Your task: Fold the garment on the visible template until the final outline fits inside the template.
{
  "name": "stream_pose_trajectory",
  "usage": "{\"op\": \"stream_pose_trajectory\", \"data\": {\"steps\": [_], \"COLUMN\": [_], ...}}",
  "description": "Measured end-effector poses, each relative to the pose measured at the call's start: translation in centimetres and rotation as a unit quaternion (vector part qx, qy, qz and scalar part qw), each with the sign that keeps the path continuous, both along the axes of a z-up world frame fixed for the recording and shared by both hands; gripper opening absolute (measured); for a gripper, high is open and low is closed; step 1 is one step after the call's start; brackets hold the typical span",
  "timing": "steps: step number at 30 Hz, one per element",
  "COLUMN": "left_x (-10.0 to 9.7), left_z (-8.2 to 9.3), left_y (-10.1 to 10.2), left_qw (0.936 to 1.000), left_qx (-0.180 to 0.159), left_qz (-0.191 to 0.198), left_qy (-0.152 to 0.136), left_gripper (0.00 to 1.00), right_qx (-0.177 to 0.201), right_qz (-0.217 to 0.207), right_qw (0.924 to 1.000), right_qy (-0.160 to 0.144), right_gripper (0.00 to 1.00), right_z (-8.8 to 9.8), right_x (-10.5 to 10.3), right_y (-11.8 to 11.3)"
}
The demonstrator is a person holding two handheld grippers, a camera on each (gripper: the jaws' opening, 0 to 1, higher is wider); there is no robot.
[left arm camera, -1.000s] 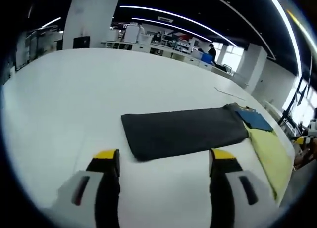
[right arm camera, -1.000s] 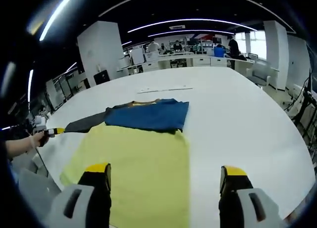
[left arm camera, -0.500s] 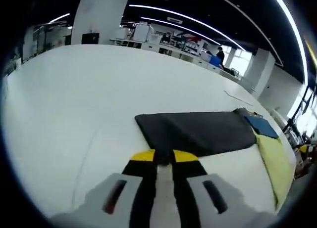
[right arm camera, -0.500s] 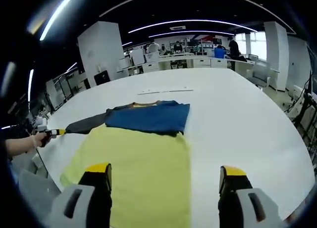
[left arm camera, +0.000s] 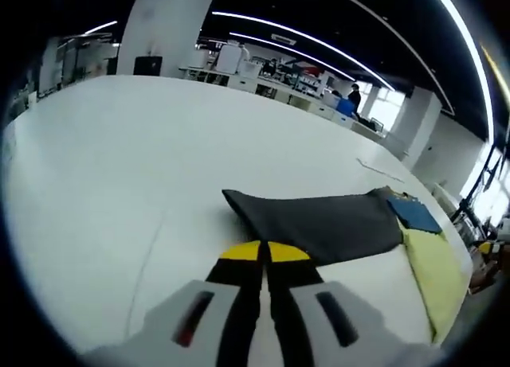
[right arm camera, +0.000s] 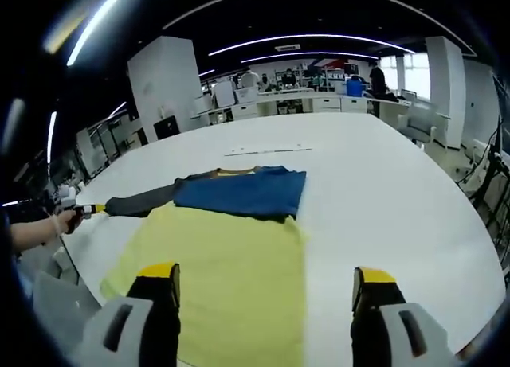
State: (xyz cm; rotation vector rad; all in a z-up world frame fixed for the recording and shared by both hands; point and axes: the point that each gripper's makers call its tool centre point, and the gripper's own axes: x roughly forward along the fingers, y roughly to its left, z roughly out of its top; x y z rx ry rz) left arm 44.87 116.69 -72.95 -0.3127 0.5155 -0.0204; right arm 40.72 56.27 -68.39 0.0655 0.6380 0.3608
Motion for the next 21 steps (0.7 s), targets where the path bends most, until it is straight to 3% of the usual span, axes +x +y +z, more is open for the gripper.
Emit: {"op": "stream_pose_trajectory", "data": {"steps": [5,10,21], "left_x": [0.5,1.1,4.2], "left_z": [2.5,4.8,9.0], "left_y": [-1.5,-4.6,-14.8], "left_qw": [0.9997,0.9990,0.9954], "left_qx": [0.015,0.032,0.048], "left_qz": [-0.007,-0.017,-0.064], "left_qy": [-0.017,-0.028,-0.054], "left_gripper": [0.00,0.00,0.00], "right_qx": [0.011,0.013,0.043], "right_qz": [0.028,0.067,0.092], "right_qw": [0.9995,0.9976,0.9945], "right_qy": [-0.005,-0.011,-0.026], "right_gripper": [0.90,0.91,0.99], "right_z": [0.1,0.6,0.9], "right_x": [0.3,0.3,-0.4], "right_y": [-0.5,-1.6,-5.6]}}
